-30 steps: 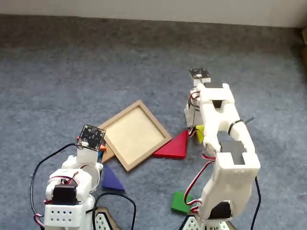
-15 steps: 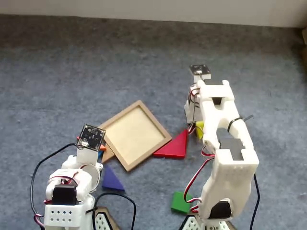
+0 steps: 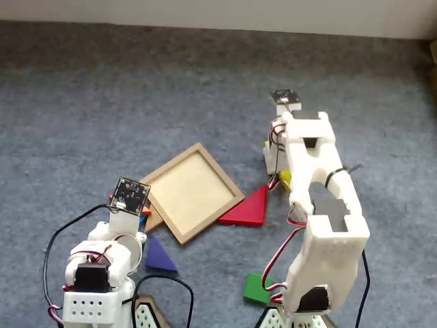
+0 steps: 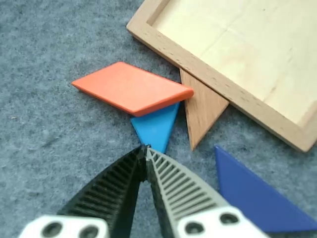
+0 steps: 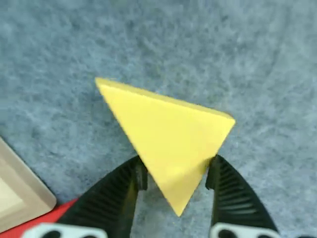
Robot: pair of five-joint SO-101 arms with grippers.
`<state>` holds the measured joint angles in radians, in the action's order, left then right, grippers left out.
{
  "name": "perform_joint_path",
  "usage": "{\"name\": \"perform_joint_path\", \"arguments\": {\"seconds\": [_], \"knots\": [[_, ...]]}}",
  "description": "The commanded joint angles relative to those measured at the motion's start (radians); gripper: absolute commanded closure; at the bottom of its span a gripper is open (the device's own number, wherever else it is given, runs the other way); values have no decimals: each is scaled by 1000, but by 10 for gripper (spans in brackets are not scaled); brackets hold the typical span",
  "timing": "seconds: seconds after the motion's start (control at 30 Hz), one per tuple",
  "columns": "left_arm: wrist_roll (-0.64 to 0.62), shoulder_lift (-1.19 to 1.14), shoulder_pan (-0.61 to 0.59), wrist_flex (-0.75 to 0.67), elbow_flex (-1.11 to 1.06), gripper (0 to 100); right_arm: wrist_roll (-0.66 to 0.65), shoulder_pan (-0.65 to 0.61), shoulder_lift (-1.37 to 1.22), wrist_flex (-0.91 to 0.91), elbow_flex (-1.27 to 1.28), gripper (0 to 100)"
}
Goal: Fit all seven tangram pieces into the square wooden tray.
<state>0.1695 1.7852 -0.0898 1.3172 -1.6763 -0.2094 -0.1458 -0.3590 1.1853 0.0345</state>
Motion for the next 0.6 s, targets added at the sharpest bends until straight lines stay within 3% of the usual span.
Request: {"name": "perform_joint_path", "arguments": {"seconds": [0.0, 0.17, 0.37, 0.57], "knots": [[6, 31, -7, 5, -21, 993, -21, -33, 134, 13, -22, 828], [6, 31, -7, 5, -21, 993, -23, -33, 186, 13, -7, 807], [6, 31, -7, 5, -21, 993, -23, -53, 127, 8, -7, 670], [6, 31, -7, 5, -21, 993, -72, -128, 38, -5, -33, 662]]}}
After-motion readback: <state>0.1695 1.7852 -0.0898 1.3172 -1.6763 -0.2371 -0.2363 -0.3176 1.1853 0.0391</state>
